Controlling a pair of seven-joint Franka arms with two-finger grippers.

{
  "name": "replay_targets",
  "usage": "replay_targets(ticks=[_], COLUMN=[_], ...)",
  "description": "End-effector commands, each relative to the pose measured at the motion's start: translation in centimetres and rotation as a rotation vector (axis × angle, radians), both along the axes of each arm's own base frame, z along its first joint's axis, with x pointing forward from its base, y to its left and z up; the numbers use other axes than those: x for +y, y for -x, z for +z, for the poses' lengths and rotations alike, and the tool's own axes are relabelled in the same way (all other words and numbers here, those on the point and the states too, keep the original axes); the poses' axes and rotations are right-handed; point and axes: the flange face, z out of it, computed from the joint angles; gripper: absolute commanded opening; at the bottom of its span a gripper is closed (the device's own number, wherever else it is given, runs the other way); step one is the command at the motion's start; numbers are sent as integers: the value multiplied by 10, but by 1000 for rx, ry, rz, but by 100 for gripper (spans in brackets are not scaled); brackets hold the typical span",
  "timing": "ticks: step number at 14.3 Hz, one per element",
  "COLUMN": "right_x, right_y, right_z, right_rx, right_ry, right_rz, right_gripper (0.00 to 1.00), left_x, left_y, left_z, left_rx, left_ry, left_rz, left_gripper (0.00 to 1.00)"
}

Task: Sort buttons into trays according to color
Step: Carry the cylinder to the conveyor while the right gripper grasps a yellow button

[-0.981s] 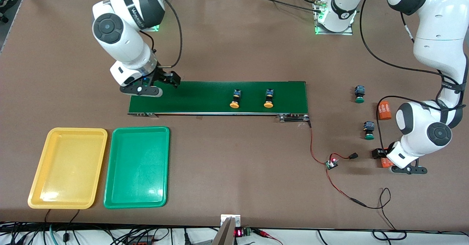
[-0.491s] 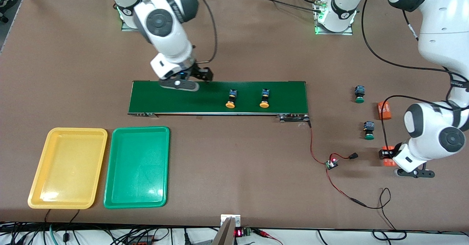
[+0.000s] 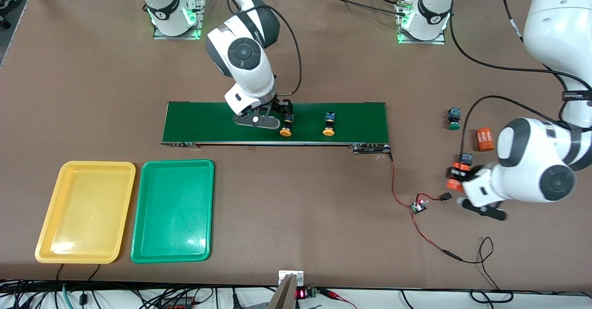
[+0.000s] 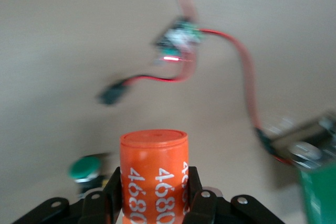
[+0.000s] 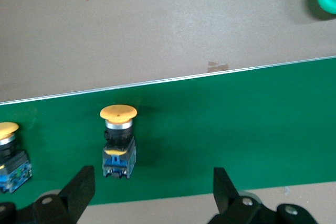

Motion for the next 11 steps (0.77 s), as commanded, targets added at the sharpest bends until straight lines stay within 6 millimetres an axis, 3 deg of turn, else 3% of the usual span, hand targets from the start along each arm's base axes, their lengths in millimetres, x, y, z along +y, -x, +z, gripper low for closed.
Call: replay_targets(ticks=[1,2,6,11], right_x=[6,9,15,19], right_y=[-8,-9,-6,5], right_z=[-16,-22,-29,-43], right_rx=[-30,-37,-43,-14], right_ry=[7,2,-9,9], right_rz=[-21,-27,-47,-28], right_gripper=[100,100,100,100], left_x=[-51,-79,-138,-239], left_y=[17,29,61,125], left_z=[4,-1,-11,-2], left_rx=[44,64,93,65], left_ry=[116,157,254,245], left_rz=[-196,-293,-535,-820], left_gripper=[13,12,12,8])
